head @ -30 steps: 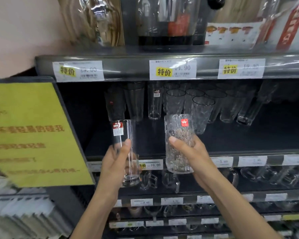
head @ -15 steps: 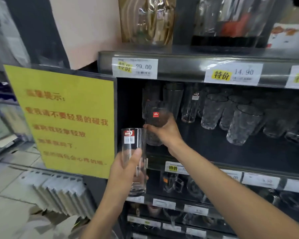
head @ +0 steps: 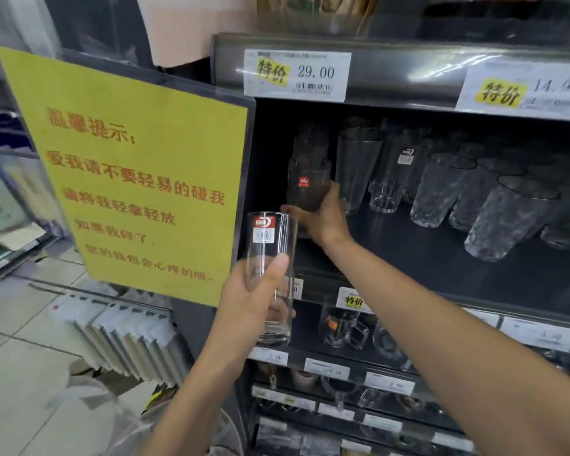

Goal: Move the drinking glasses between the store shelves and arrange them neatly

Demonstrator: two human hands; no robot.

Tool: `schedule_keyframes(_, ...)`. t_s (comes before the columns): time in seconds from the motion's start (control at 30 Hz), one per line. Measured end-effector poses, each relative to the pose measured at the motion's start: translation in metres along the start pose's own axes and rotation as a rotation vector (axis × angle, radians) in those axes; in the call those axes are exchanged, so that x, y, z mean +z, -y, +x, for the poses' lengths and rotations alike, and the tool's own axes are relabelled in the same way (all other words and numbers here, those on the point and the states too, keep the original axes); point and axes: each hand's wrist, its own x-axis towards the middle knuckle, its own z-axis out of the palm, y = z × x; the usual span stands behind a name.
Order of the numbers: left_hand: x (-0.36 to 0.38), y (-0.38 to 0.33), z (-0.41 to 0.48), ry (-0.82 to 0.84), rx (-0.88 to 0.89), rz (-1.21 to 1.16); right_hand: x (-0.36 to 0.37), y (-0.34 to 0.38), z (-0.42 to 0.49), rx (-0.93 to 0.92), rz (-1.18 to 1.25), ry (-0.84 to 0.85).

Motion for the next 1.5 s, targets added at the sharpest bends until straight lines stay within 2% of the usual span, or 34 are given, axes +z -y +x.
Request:
schedule_keyframes(0.33,-0.005,0.009,0.001,-0.023,-0.029,0.042,0.007,-0.015,0.016,0.006,-0.038,-0.081)
schedule_keyframes(0.73,0.001,0.013,0.002,-0.017,-0.032,0.014,0.008,-0.023,0.023,-0.05,-0.072,-0.065)
schedule_keyframes(1.5,0.0,0.015,-0.009,-0.048,-0.048,-0.007,0.016,-0.024,0.029,0.029,-0.166,-0.054)
